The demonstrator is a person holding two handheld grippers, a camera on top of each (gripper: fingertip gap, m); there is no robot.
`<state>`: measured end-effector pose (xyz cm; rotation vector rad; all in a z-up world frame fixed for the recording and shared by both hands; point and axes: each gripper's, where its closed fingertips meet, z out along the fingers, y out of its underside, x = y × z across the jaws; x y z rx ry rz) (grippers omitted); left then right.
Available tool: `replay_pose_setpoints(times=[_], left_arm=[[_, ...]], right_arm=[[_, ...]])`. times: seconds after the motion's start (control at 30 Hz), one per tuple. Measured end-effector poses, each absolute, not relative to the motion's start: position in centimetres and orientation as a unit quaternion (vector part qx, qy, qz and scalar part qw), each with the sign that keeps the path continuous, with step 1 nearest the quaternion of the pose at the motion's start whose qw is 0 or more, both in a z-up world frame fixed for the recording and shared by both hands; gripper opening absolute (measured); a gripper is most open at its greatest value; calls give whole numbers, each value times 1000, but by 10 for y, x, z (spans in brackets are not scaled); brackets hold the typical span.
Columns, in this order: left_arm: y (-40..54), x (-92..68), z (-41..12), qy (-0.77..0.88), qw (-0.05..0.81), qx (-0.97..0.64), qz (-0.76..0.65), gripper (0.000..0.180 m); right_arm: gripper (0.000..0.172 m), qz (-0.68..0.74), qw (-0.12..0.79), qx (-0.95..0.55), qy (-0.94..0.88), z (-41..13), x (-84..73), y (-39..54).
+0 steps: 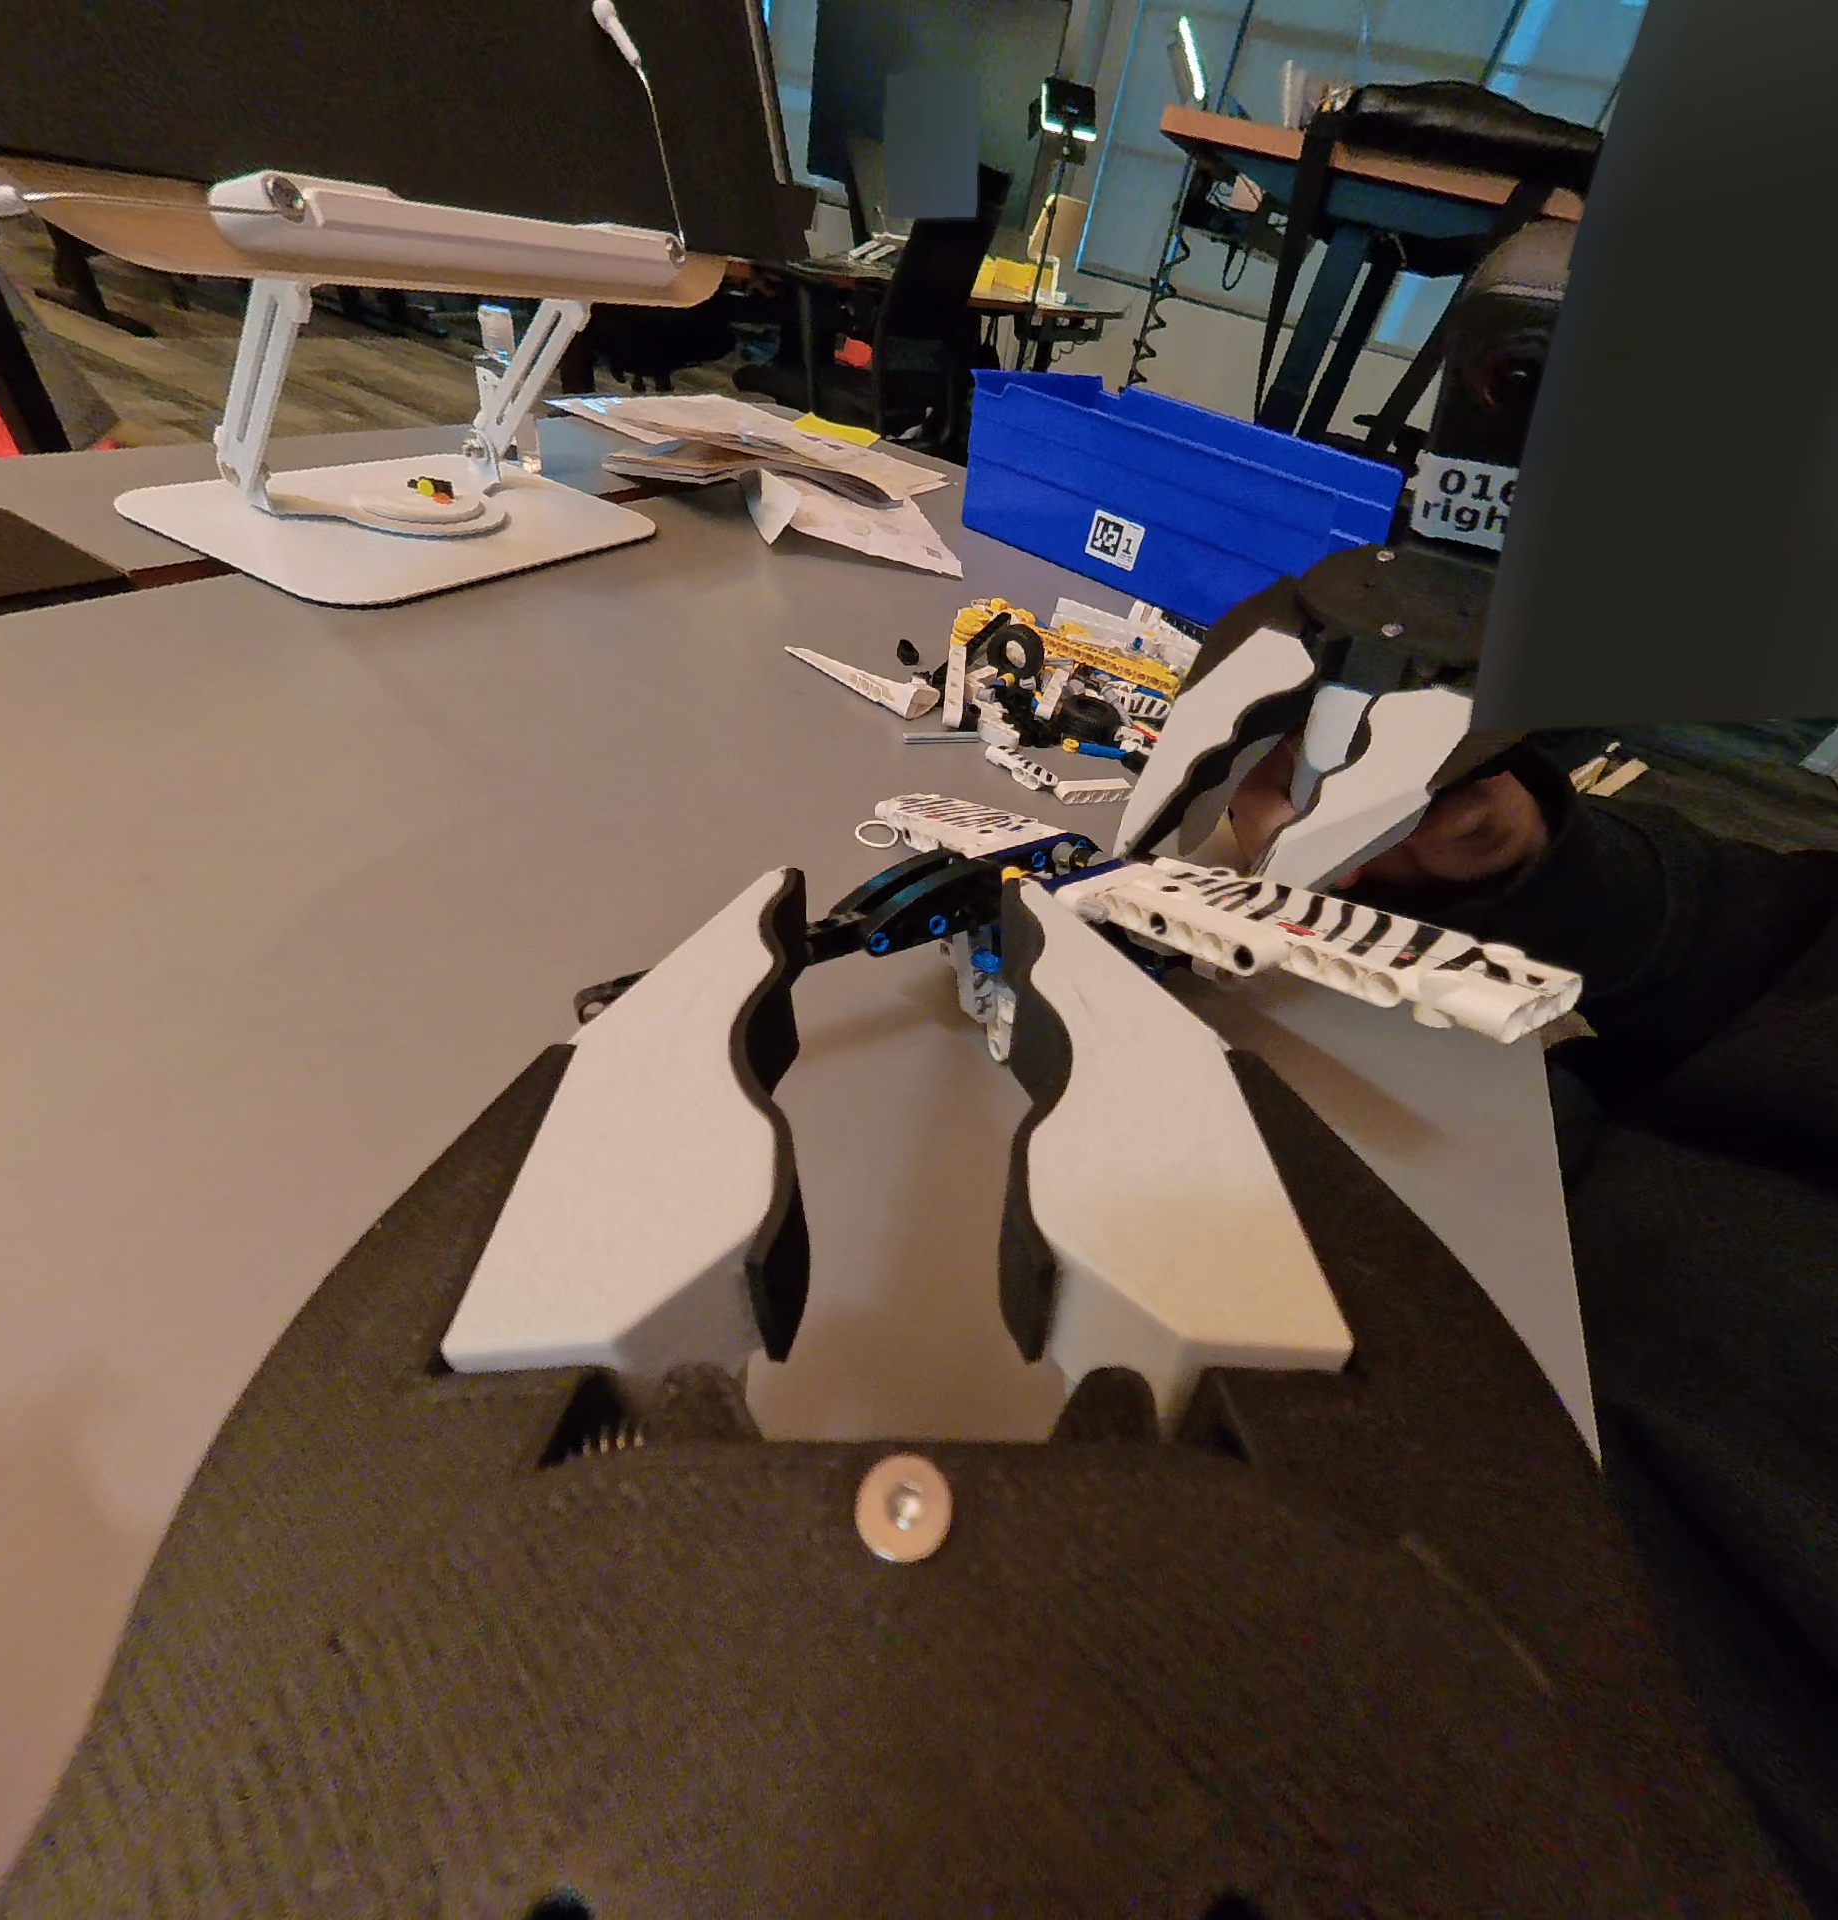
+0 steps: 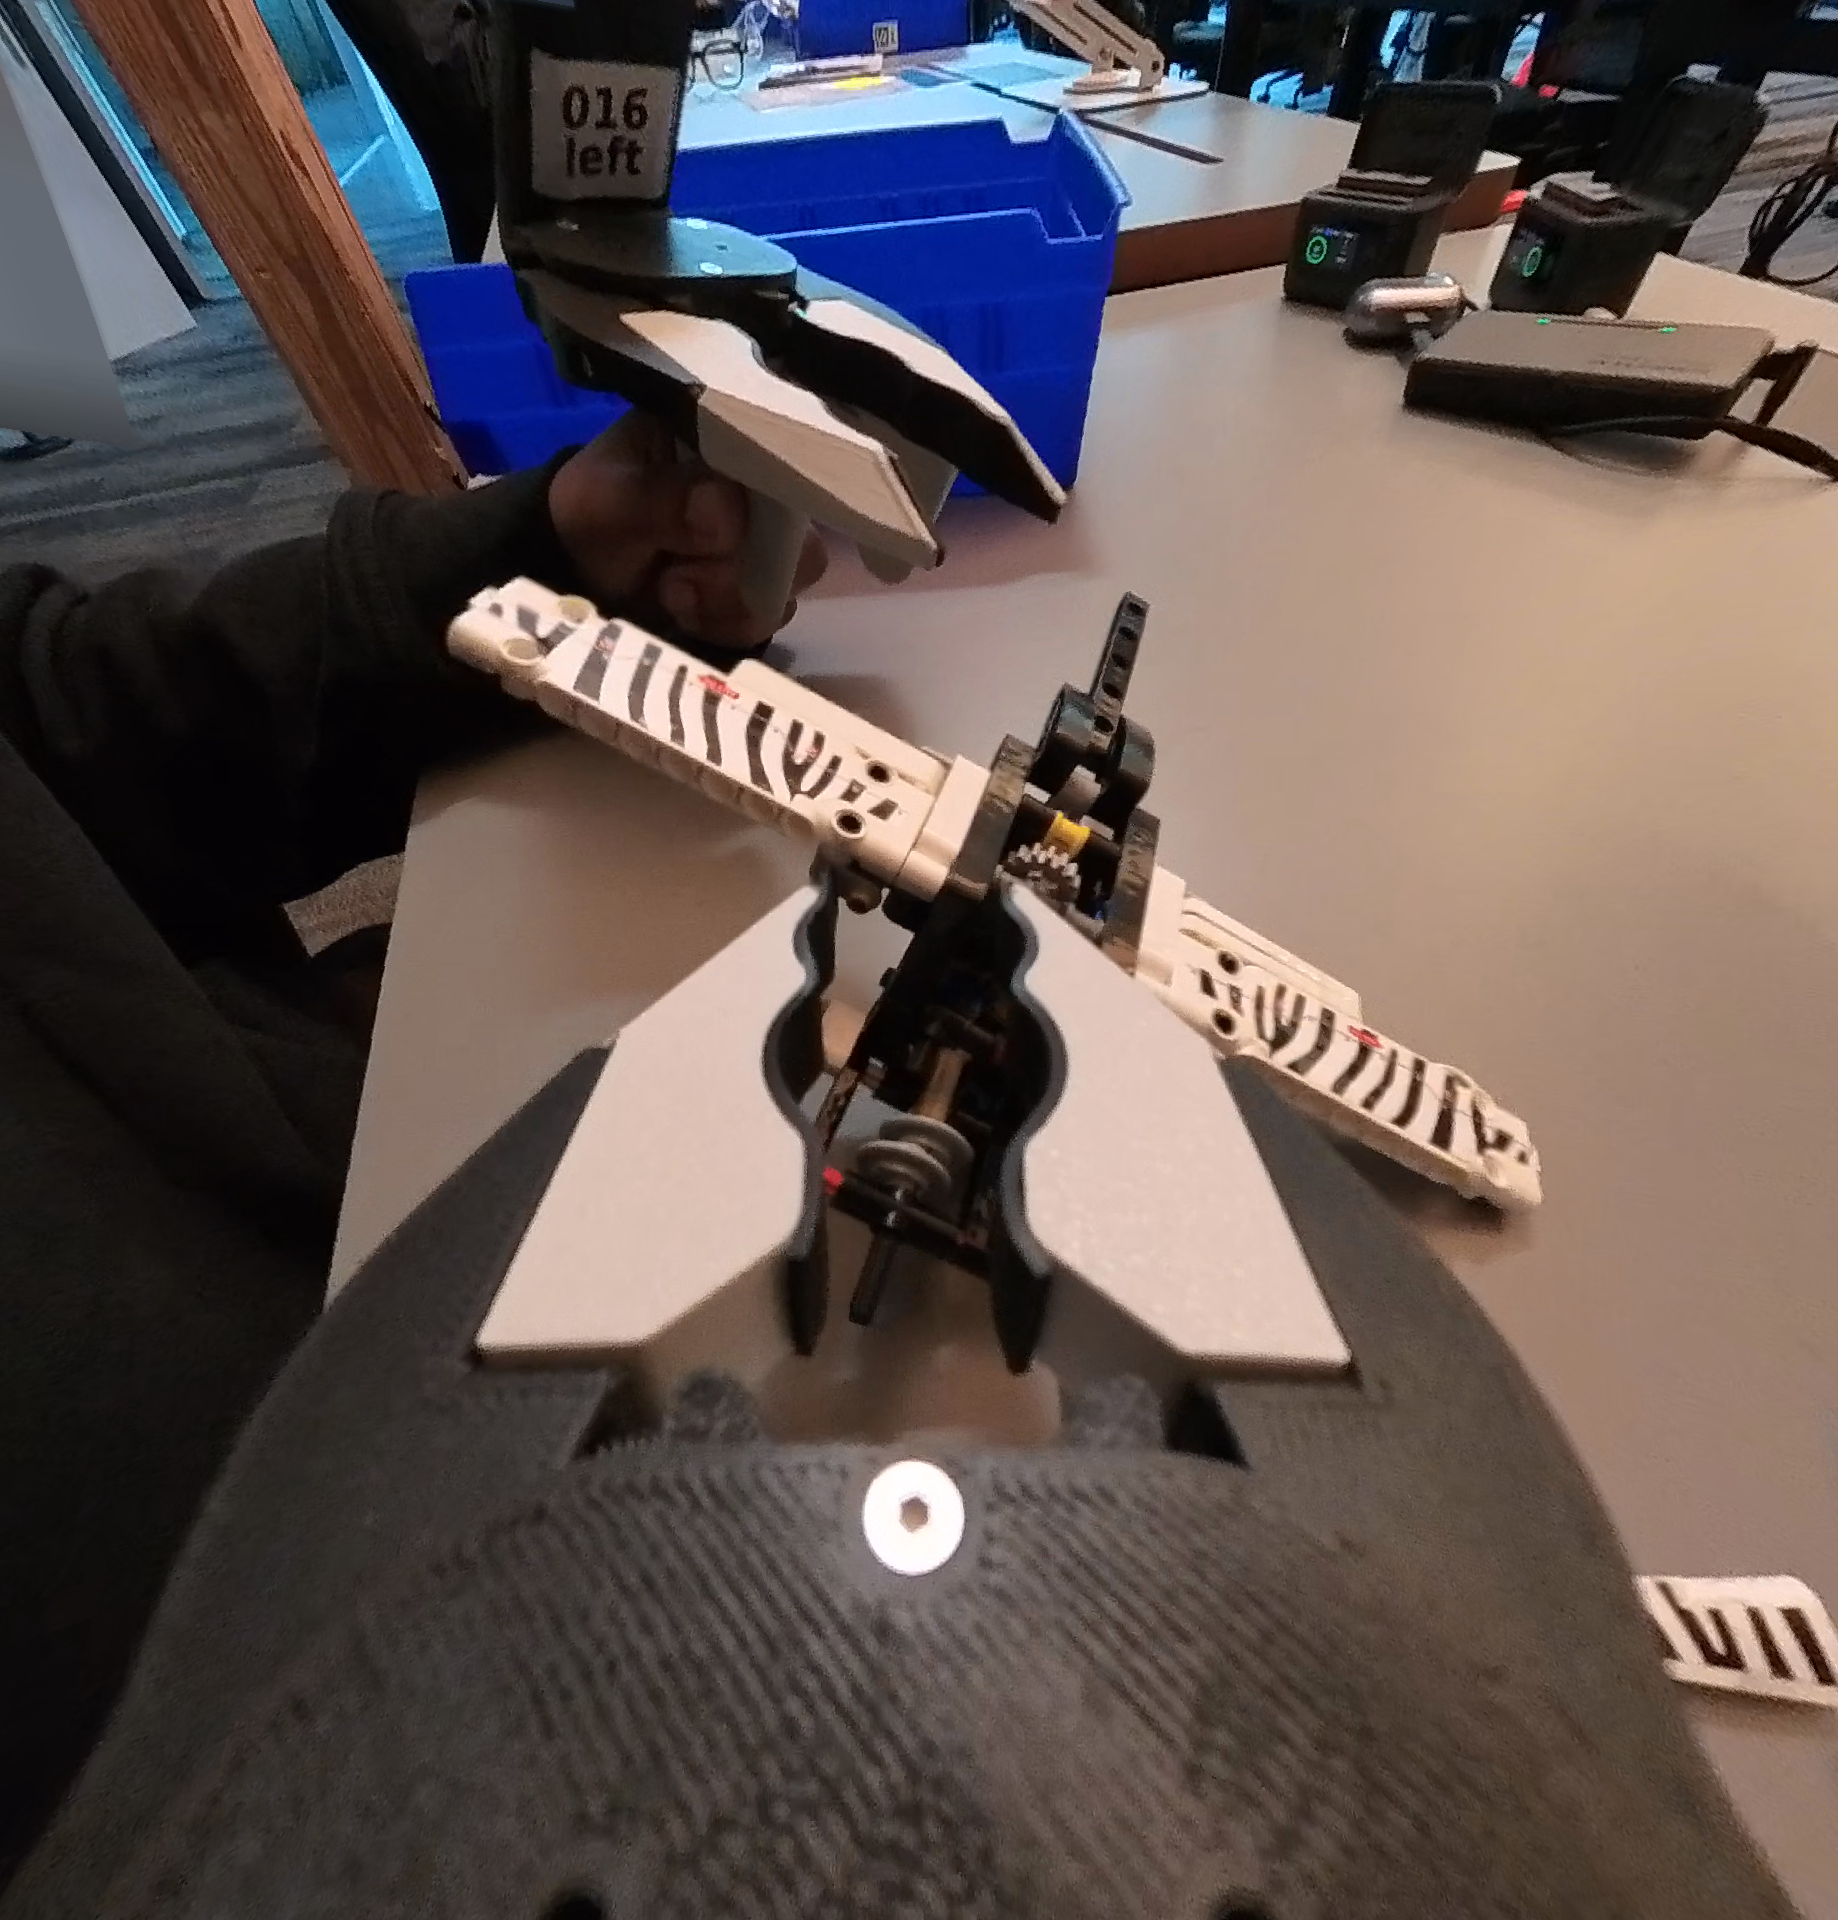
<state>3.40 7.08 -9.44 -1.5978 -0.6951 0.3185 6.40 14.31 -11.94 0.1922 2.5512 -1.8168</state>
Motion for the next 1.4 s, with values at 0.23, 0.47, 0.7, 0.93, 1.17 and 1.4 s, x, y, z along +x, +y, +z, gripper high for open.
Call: replay_pose_setpoints(times=[0.23, 0.47, 0.7, 0.93, 1.17, 1.4], left_arm=[[71, 34, -94, -304, 633, -698, 139, 35], [71, 34, -95, -304, 633, -698, 138, 35], [71, 34, -94, -303, 633, -699, 140, 36], [74, 38, -92, -287, 634, -702, 151, 39], [77, 45, -86, -299, 650, -691, 104, 34], [101, 66, -77, -288, 671, -682, -35, 34]], right_arm=[[25, -555, -16, 48, 830, -128, 67, 140], [19, -544, -38, 42, 837, -131, 67, 139], [14, -540, -44, 31, 840, -133, 70, 138], [6, -525, -87, -34, 846, -138, 85, 133], [7, -512, -133, -88, 844, -142, 90, 134], [7, -498, -174, -142, 838, -147, 94, 133]])
